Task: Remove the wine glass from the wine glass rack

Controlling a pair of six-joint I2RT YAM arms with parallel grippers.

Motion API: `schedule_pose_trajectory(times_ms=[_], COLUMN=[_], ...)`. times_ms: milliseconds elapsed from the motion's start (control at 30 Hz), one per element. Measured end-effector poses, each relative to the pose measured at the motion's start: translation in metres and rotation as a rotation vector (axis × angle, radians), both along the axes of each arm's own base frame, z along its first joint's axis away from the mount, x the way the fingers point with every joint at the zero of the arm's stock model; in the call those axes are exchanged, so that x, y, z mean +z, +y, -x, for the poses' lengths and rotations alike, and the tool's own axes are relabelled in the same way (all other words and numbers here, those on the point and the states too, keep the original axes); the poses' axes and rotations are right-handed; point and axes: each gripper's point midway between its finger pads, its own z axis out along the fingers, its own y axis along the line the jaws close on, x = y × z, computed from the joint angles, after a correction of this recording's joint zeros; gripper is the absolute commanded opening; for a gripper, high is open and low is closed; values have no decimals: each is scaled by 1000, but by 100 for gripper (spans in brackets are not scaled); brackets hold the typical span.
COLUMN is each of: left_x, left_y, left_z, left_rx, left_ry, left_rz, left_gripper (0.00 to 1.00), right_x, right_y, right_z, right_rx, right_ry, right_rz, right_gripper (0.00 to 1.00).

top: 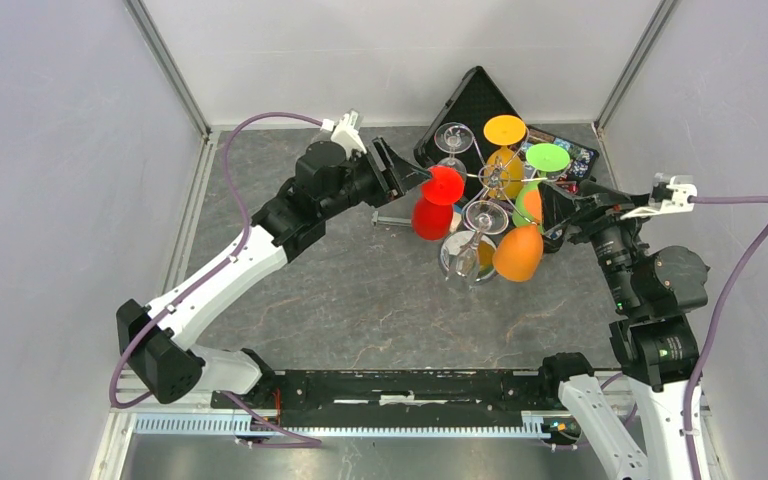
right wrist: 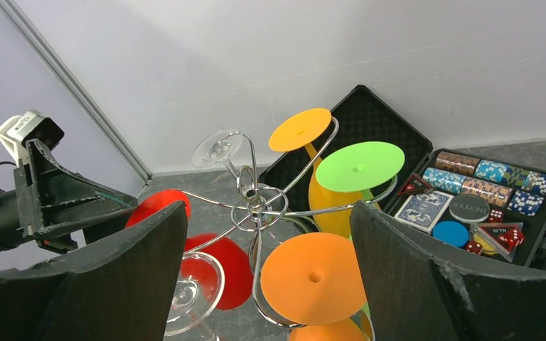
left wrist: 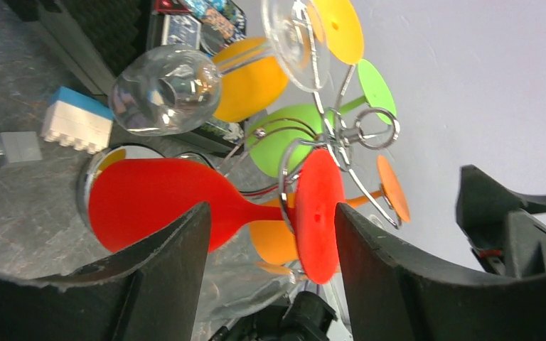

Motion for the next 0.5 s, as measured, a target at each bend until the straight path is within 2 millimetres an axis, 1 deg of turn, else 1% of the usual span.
schedule_pose_trajectory(times_ms=[100, 200, 267, 333, 500], left_x=[8, 19, 21, 18, 4], left_y=[-5, -8, -9, -9, -11], left_z=[7, 12, 14, 16, 14], left_rx=[-50, -85, -96, -101, -103], left_ry=[0, -10, -10, 2, 43], left_rz=[19, 39, 42, 35, 6], left_gripper=[67, 65, 64, 62, 53], right_x=[-2, 2, 5, 4, -2], right_y=[1, 4, 5, 7, 11], right_z=[-1, -2, -2, -3, -5], right_rx=[3, 18, 26, 37, 54], right_ry=[5, -8, -18, -22, -6], right_rz=[-5, -15, -22, -28, -39], right_gripper=[88, 88, 87, 87, 87])
